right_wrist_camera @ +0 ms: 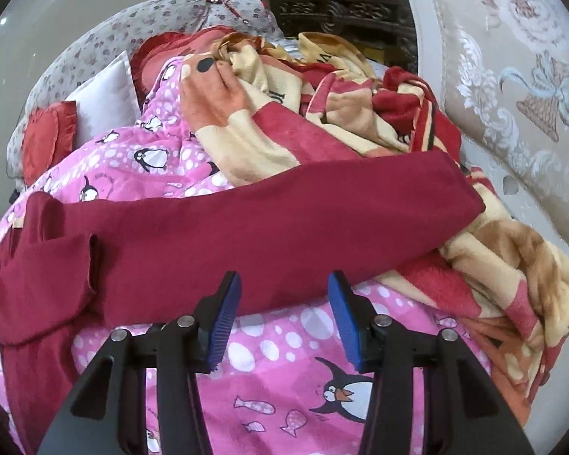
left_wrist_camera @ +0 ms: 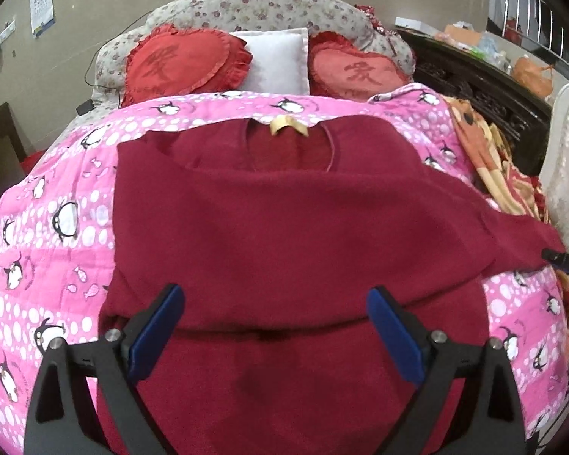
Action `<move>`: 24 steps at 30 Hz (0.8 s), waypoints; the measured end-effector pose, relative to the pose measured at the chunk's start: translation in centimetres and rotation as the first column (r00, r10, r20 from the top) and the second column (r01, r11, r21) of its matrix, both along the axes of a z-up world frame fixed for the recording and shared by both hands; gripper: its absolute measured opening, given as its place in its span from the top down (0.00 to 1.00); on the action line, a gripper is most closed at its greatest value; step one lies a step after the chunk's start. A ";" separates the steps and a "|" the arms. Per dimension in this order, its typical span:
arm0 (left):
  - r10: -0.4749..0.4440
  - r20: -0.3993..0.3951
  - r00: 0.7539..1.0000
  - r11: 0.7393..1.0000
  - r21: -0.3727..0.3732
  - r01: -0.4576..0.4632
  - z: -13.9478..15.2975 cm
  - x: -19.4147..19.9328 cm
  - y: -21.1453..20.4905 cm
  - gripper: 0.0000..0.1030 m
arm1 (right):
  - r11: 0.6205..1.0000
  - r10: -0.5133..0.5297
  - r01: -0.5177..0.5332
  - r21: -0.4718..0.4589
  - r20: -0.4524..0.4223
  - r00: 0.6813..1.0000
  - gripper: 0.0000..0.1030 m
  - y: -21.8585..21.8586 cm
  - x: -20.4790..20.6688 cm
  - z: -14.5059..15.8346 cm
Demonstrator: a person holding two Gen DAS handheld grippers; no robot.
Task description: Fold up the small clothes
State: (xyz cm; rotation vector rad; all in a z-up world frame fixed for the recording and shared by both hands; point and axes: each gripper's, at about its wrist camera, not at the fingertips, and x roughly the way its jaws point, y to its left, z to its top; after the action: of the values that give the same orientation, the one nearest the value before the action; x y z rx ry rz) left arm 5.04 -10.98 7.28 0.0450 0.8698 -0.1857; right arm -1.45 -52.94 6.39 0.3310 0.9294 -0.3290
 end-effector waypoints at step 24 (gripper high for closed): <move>0.013 -0.004 1.000 1.000 0.009 -0.013 -0.4 0.8 0.3 0.04 | 0.933 -0.267 0.248 0.260 0.040 0.963 0.75 -10.4 -3.3 -2.0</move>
State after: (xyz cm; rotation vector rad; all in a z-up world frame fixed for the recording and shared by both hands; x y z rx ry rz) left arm 5.86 -10.66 6.87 0.0472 0.8753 -0.1693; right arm -4.72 -63.34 4.39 0.7006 0.8561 -0.4366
